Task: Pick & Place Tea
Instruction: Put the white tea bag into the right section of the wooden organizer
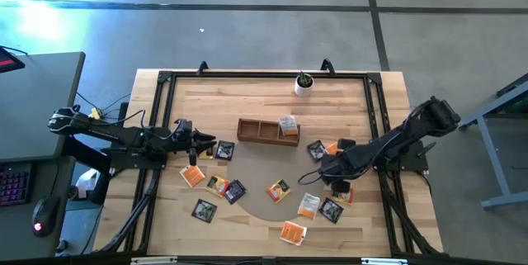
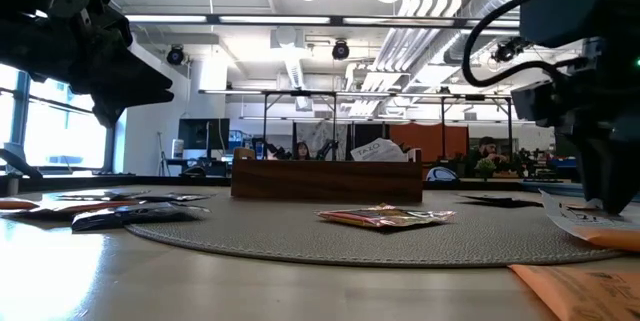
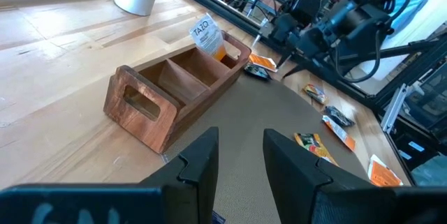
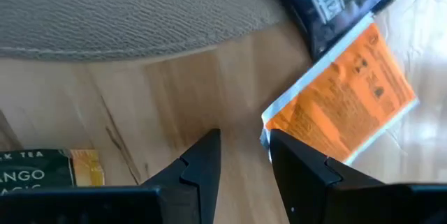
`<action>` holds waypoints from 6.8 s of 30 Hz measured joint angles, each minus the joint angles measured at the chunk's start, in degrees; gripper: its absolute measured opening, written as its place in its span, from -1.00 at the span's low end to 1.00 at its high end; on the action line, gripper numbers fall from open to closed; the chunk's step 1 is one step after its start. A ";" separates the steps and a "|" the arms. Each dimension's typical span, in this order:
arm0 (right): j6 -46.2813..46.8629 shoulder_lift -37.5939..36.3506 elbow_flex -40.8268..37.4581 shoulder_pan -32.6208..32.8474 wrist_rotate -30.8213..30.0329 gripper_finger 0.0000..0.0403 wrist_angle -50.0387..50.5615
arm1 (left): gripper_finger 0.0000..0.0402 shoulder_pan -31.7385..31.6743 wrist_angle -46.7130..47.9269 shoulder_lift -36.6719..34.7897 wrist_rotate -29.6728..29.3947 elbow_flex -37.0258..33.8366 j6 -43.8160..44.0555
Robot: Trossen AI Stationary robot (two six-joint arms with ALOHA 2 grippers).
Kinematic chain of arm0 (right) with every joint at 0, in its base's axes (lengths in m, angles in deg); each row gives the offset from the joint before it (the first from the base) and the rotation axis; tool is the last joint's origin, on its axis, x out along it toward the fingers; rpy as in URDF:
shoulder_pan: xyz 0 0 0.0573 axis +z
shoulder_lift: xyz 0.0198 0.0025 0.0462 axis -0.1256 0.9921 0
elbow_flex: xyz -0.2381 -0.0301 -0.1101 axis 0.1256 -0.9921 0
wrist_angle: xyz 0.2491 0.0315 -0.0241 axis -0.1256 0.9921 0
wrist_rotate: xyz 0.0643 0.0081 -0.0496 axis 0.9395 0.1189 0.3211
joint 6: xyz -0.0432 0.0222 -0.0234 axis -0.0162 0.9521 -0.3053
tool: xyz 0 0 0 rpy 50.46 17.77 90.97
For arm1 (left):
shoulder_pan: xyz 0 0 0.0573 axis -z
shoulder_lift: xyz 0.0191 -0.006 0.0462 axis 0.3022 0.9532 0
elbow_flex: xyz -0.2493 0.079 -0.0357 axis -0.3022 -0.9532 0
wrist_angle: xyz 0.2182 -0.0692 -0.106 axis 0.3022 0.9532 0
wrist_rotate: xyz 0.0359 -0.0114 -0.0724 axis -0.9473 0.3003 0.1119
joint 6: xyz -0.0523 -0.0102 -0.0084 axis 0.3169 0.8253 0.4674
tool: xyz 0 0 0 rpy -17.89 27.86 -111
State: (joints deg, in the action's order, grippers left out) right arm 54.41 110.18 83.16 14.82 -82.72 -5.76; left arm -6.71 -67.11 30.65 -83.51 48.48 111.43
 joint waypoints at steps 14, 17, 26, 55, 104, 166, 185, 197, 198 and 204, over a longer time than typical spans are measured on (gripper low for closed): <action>-3.07 -0.13 -1.34 -0.10 -0.97 -0.85 -1.63 | -0.44 0.00 -0.01 0.00 -0.02 0.00 0.00; -3.04 -0.11 -1.35 -0.10 -1.02 -0.97 -1.77 | -0.44 0.01 -0.02 -0.02 0.00 0.00 0.00; -5.45 0.11 6.97 -0.25 -4.72 -0.97 -0.56 | -0.44 0.00 -0.10 -0.01 -0.04 0.00 0.00; -38.55 0.04 24.55 -24.57 7.64 -1.00 -11.32 | -0.44 0.00 -0.03 0.00 -0.24 0.00 -0.31; -30.54 0.00 14.68 -31.02 9.16 -0.54 -24.65 | -0.44 0.00 -0.02 0.00 -0.02 0.00 -0.31; -9.07 16.72 19.85 1.40 21.56 -0.55 -17.20 | -0.44 0.00 -0.04 0.00 1.45 0.00 -0.28; -15.61 13.56 19.90 -0.68 16.91 -0.99 -18.58 | -0.44 0.00 -0.06 -0.01 0.95 0.00 -0.27; -37.18 6.12 19.93 -5.87 -11.12 -0.99 -21.17 | -0.44 0.00 -0.11 -0.01 0.24 0.00 -0.28; -40.32 5.93 19.93 -6.72 -13.61 -0.99 -22.09 | -0.44 0.00 -0.11 -0.02 0.01 0.00 -0.28; -54.99 5.90 19.93 -13.18 -20.39 -0.99 -25.51 | -0.44 0.00 -0.02 0.00 -0.54 0.00 -0.28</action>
State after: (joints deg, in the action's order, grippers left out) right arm -0.58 116.08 103.09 1.63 -103.10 -31.26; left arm -6.72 -67.13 30.65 -84.05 48.48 111.15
